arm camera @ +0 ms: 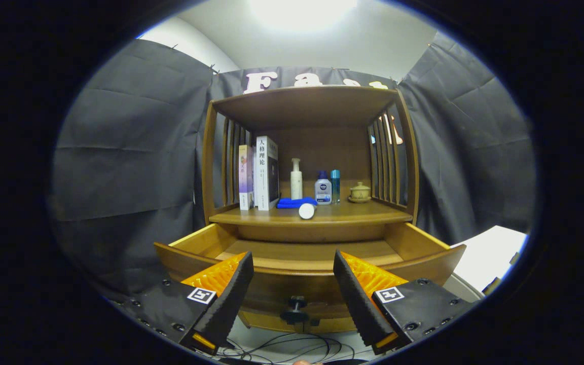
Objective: Pull open the drawer, take out the items inside it, and place them on the countertop above the cabinet.
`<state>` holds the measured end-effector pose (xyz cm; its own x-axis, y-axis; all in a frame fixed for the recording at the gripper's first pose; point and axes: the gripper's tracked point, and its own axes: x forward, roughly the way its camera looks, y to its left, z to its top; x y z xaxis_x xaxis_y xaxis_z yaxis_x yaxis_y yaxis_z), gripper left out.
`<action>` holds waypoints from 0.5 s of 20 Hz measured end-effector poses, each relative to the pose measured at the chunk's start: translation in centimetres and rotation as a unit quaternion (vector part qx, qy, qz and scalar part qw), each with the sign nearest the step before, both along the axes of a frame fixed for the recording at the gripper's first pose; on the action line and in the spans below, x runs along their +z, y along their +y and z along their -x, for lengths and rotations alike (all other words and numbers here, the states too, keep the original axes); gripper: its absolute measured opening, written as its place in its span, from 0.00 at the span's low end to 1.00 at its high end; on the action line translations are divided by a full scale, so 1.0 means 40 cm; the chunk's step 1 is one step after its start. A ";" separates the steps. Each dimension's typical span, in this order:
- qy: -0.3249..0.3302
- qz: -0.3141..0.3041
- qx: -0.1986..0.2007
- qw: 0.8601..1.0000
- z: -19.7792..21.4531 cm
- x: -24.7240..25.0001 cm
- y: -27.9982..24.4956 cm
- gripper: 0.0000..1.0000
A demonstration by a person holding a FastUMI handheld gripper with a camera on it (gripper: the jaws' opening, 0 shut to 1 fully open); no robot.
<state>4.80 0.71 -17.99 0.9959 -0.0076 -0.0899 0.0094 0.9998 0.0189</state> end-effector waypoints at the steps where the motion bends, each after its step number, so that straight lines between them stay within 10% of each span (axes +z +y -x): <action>1: 0.008 0.003 -0.001 1.000 -0.003 -0.029 0.002 0.98; 10: 0.059 0.033 -0.048 0.997 -0.052 -0.178 -0.037 0.98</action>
